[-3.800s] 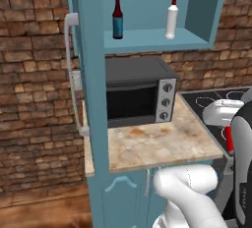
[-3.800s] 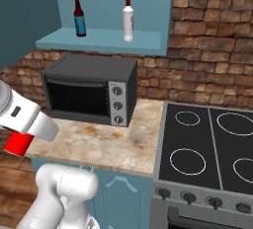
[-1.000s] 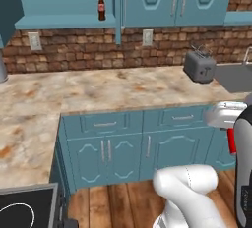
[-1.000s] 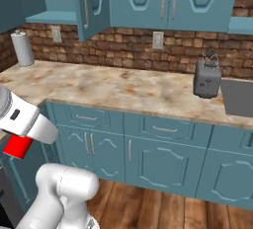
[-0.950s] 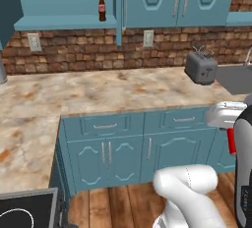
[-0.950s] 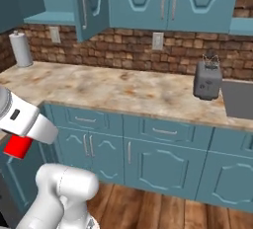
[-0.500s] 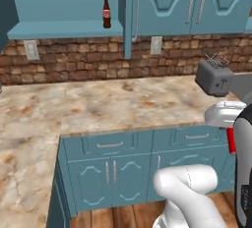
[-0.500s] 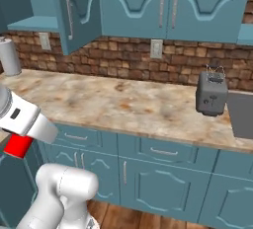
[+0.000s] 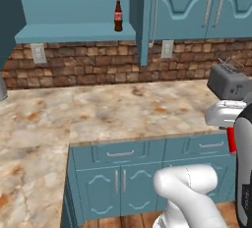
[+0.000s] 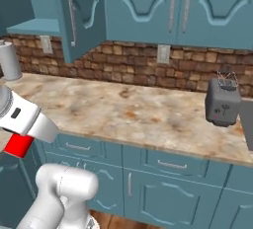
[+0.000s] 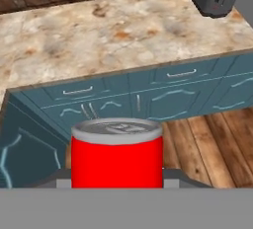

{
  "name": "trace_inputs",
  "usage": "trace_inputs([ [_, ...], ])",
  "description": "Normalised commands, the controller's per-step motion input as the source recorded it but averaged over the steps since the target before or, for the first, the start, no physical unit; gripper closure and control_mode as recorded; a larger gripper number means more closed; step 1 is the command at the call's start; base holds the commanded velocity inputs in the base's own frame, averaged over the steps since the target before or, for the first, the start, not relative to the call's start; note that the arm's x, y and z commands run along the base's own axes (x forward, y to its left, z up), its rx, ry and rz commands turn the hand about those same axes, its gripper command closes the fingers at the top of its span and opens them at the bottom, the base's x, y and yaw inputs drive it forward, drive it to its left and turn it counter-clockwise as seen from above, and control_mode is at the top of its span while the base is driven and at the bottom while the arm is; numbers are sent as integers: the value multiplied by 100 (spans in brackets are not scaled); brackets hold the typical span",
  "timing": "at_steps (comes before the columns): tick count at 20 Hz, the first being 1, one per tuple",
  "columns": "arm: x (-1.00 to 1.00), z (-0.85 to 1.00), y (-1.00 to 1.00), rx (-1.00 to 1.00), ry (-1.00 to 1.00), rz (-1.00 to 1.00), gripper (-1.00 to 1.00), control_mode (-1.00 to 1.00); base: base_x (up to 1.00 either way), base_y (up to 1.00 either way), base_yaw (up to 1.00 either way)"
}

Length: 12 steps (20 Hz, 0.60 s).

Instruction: Sort all alcoholic drinks to one cabinet, and non-alcoholic drinks to the other.

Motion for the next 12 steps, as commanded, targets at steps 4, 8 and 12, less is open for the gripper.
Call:
trace_inputs([
  [4,0,0,0,0,0,0,100,100,21,38,23],
  [8,0,0,0,0,0,0,100,100,33,32,20],
  [12,0,0,0,0,0,0,100,100,52,25,20],
])
